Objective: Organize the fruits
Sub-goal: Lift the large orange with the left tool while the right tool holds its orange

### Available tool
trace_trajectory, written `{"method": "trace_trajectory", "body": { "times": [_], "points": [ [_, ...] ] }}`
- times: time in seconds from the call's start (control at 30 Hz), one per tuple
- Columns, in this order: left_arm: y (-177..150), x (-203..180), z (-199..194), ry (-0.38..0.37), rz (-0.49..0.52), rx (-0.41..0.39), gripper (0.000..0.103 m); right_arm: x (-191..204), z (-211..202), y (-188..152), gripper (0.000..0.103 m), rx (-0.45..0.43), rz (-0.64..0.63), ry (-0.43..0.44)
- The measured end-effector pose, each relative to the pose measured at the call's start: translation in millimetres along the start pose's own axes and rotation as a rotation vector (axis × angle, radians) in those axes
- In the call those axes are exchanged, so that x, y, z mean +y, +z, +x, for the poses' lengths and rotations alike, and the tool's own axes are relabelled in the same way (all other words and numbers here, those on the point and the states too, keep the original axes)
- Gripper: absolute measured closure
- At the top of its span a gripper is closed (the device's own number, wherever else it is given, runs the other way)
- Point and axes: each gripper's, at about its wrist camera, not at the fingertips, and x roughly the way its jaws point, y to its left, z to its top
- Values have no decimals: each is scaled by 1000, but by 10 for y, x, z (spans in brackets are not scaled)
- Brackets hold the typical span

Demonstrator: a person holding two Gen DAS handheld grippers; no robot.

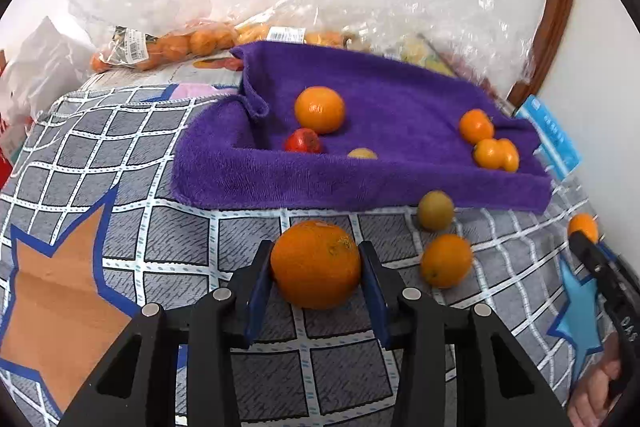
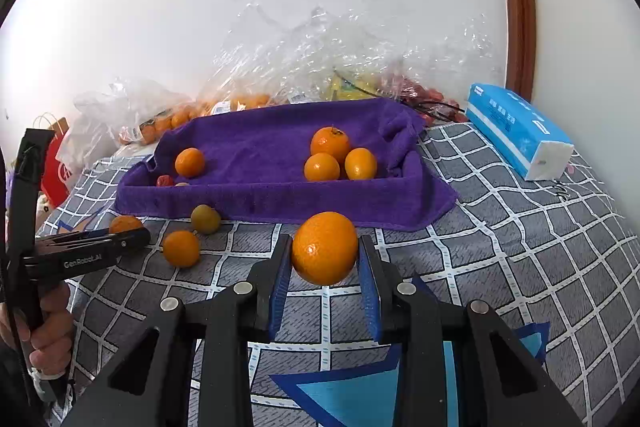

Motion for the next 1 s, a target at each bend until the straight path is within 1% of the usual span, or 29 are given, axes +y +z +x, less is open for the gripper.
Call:
{"method": "trace_trajectory", "body": {
  "times": [0.07, 0.2, 0.33, 0.6, 0.67, 0.77, 1.0],
  "points": [
    [-1, 60, -60, -18, -33, -33, 64, 0, 2, 2, 71, 2, -1, 2],
    [-14, 93, -121, -16, -59, -64, 64, 6, 24, 5, 71, 16, -4, 9],
    [-6, 59, -138, -11, -43, -79, 64, -13, 12, 2, 71, 9, 6, 14],
    [-40, 9, -204, 7, -13, -106, 64, -27, 43, 4, 71, 23, 21, 23],
    [-48, -14, -249, 23, -6, -131, 64, -34, 49, 1, 71, 26, 25, 22],
    [-58, -64, -297, 25, 19, -156, 64, -43, 41, -1, 71, 22, 28, 19],
    [-70, -131, -331, 22, 50, -167, 63, -33, 14, 0, 71, 9, 21, 18]
  ]
}}
